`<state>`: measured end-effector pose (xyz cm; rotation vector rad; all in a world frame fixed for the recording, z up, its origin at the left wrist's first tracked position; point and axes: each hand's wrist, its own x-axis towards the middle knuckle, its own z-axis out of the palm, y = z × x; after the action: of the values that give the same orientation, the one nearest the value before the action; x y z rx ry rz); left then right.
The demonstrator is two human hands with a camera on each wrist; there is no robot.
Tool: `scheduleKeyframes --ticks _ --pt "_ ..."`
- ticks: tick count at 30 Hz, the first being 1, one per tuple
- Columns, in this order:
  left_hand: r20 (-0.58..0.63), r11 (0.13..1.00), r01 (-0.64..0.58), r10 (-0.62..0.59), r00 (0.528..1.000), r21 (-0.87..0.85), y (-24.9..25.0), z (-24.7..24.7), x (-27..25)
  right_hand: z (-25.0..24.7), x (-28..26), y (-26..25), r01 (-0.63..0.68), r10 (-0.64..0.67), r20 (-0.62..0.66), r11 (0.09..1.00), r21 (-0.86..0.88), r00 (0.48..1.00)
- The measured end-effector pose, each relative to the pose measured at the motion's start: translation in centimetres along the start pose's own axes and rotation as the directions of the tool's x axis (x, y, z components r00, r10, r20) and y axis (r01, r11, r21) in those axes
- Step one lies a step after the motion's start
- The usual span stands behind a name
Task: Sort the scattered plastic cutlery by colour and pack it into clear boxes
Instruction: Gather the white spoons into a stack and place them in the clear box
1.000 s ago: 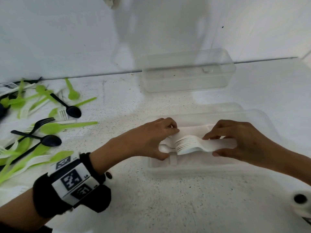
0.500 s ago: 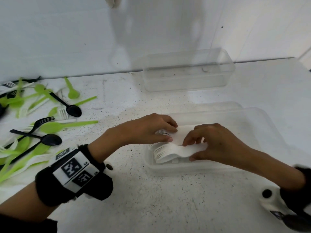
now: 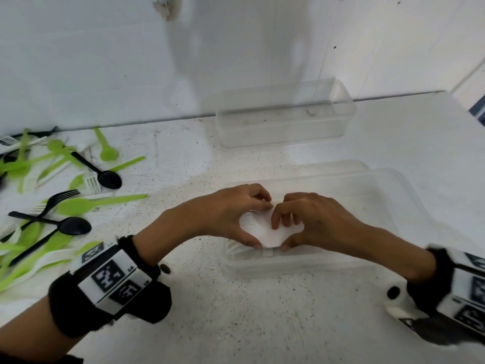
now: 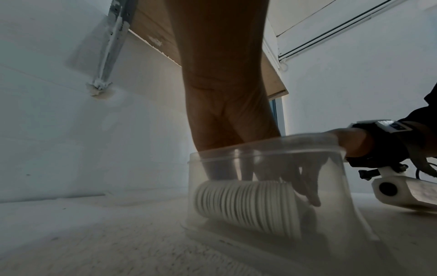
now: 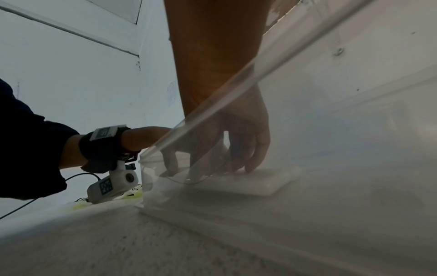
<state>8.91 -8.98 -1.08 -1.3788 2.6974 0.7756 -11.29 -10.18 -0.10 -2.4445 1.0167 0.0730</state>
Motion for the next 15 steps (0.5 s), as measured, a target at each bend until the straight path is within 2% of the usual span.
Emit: scheduleKeyframes --ticks 6,15 --pt "-0.003 1.000 0.015 -0.015 1.000 0.000 0.4 -0.1 -0.1 0.1 -0.4 0.1 0.048 -0.048 -0.003 0.999 0.005 0.999" --pt "-0.021 0.994 0.043 -0.041 0.999 0.105 1.2 0.3 -1.0 0.1 -0.5 -0.1 0.041 -0.040 0.028 0.999 -0.026 0.999"
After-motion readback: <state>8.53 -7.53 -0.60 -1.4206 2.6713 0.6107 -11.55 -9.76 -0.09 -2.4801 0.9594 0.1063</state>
